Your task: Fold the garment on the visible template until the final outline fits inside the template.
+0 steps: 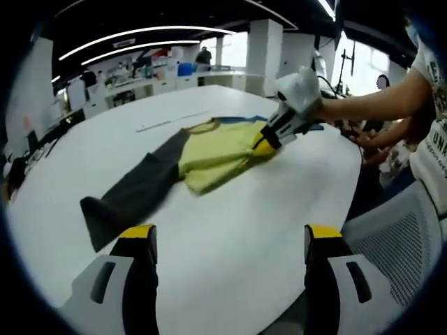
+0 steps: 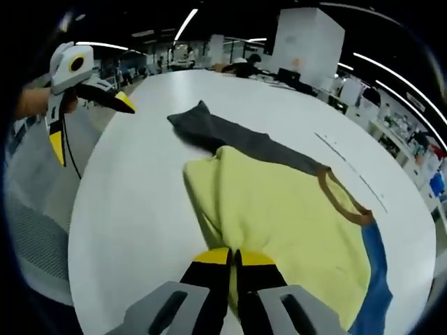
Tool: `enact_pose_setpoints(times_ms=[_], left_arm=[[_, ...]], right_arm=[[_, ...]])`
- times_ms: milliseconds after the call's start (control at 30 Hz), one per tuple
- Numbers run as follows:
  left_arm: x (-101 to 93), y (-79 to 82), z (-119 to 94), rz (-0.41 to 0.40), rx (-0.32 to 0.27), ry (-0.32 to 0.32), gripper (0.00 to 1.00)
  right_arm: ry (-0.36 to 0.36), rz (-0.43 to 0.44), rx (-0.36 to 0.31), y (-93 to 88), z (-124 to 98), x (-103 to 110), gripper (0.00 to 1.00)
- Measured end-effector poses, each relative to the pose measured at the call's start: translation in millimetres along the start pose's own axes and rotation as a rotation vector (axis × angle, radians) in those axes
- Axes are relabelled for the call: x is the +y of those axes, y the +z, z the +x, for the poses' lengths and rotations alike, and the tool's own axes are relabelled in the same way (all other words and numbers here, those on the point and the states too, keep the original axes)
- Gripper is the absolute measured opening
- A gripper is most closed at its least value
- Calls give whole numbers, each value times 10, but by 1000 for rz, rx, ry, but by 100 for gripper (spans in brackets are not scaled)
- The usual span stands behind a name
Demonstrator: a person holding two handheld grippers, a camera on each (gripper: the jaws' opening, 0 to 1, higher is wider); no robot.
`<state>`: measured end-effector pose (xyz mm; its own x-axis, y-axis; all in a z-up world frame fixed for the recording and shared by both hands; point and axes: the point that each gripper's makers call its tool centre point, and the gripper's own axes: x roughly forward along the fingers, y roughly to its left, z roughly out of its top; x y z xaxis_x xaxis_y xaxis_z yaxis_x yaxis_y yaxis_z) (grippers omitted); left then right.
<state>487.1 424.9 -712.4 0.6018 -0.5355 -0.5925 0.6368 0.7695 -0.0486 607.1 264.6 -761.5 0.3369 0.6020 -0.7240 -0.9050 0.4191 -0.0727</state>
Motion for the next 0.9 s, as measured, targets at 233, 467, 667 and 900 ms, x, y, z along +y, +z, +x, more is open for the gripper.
enact_pose_setpoints(times_ms=[233, 467, 667, 900], left_arm=[[18, 24, 22, 16, -1, -5, 83], [-6, -23, 49, 17, 13, -18, 82], [-37, -7, 47, 7, 11, -19, 80], [-30, -19, 56, -5, 16, -21, 79]], right_arm=[[-16, 28, -51, 231, -185, -135, 0], [-32, 64, -84, 450, -282, -333, 0], [-46, 70, -71, 511, -248, -514, 0], [-64, 105, -65, 550, -172, -761, 0]])
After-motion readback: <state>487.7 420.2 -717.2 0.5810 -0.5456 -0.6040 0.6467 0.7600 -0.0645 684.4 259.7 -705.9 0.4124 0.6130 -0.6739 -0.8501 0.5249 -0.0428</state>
